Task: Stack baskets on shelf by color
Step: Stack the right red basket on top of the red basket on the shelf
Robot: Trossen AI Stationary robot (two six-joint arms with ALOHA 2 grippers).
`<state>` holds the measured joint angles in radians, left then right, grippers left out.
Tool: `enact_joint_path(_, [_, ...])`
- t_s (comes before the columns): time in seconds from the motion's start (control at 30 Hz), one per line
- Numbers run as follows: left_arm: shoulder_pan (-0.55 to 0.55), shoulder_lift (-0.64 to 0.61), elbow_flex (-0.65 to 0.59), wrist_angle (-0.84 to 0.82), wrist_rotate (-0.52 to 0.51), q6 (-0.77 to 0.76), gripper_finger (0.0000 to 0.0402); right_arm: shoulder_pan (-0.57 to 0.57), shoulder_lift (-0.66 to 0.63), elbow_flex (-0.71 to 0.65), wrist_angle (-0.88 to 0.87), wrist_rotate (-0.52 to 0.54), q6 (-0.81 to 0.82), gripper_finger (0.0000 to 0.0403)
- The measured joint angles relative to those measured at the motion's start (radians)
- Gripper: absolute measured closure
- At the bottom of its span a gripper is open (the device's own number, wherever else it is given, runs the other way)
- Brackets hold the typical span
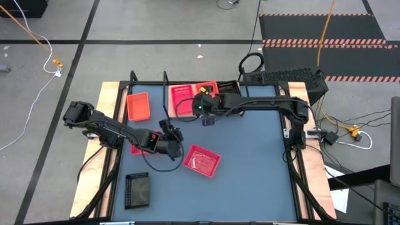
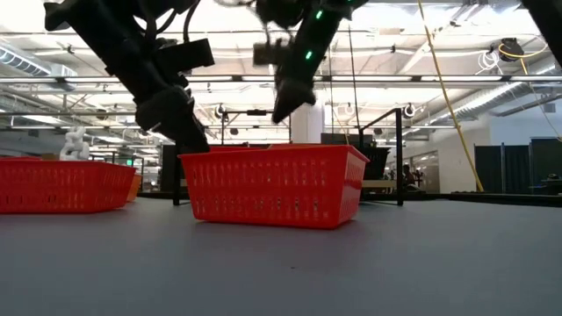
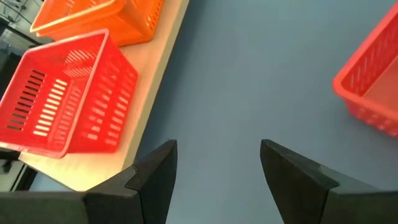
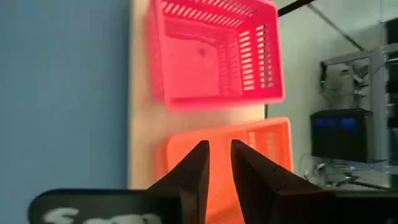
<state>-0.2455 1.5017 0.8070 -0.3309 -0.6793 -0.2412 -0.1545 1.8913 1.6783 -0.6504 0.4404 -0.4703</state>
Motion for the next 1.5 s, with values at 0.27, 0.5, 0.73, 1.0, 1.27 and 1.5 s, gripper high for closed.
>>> enact_joint_path(0.27, [-0.006,-0.042,-0.001,-0.126,-0.002,-0.113,0.0170,0.022,-0.163,-0.167,-0.114,-0.309,0.279,0.0345])
enact_joint_path(0.5, [-0.047,-0.093,0.001,-0.107,-0.003,-0.114,0.0170,0.132,-0.340,-0.590,0.216,-0.584,0.244,0.0339])
enact_joint_path(0.73, [-0.057,-0.100,-0.001,0.079,-0.002,0.071,0.0170,0.262,-0.408,-0.727,0.331,-0.544,0.197,0.0287])
enact_joint_path(1.0, [-0.056,-0.100,0.000,0.129,-0.002,0.135,0.0170,0.364,-0.294,-0.729,0.442,-0.481,0.140,0.0210])
enact_joint_path(1.27, [-0.051,-0.100,0.000,0.126,-0.003,0.130,0.0170,0.373,-0.206,-0.711,0.511,-0.521,0.135,0.0278])
enact_joint_path(1.5, [-0.048,-0.113,0.000,0.044,-0.016,-0.020,0.0170,0.370,-0.231,-0.628,0.495,-0.598,0.094,0.0391])
